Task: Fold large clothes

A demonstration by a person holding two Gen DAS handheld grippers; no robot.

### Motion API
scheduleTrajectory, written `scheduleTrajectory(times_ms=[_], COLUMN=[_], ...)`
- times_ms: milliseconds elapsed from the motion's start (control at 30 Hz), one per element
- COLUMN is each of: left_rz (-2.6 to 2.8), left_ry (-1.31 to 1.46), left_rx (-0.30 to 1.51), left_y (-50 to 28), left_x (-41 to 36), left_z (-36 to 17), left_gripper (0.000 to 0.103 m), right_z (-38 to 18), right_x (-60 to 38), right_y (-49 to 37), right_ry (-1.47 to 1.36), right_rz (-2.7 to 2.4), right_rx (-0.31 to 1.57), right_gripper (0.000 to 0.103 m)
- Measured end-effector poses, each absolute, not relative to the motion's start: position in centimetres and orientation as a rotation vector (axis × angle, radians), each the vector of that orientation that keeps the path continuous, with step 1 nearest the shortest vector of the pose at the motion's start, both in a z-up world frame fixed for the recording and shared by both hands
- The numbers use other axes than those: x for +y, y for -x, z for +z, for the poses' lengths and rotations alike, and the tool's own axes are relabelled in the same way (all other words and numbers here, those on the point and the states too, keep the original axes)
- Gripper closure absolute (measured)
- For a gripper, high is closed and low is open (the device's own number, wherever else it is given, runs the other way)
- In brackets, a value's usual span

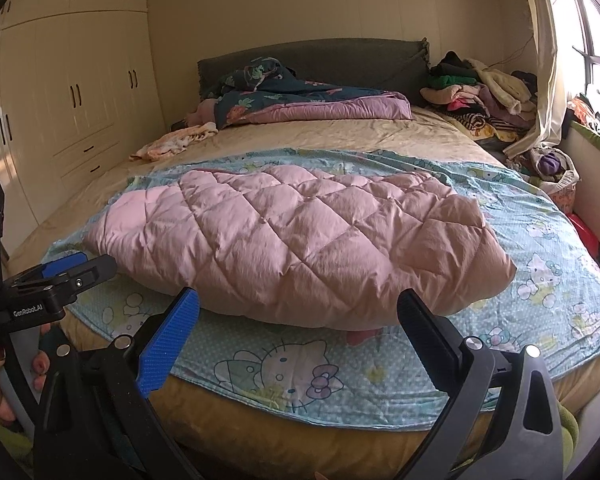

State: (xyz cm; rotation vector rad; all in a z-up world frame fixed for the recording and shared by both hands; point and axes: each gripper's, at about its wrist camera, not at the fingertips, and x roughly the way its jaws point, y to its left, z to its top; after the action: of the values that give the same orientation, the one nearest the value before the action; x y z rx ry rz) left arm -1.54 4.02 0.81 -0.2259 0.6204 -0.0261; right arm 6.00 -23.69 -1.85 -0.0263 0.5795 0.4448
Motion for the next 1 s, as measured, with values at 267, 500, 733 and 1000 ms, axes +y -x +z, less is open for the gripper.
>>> scheduleTrajectory(times_ms=[267,500,733,1000], left_rz=[-0.033,-0.033,-0.033,-0.020], left_ry=[0.218,0.212,0.211,0.204], left_rx=[0.622,0.621,0.620,0.621], left_y=[1.65,1.77,1.80,2.03], left_x=[4.08,4.11,4.07,4.06], left_z=[0.79,0.82,0.82,0.83], left_gripper=[0.009,0.009,0.009,0.009], right_z=[-1.73,-1.68,-1.47,-1.40], right_x=[-23.80,-23.83,-24.10,-24.22], right_y=[-5.91,-5.92,-5.76,-5.71], right_ry=[0.025,0.024,0.022,0.020], right_rz=[0.442,0.442,0.440,0.440], right_rx=[0.578,0.577,0.570,0.569], right_gripper=[0.004,0.004,0.004,0.004])
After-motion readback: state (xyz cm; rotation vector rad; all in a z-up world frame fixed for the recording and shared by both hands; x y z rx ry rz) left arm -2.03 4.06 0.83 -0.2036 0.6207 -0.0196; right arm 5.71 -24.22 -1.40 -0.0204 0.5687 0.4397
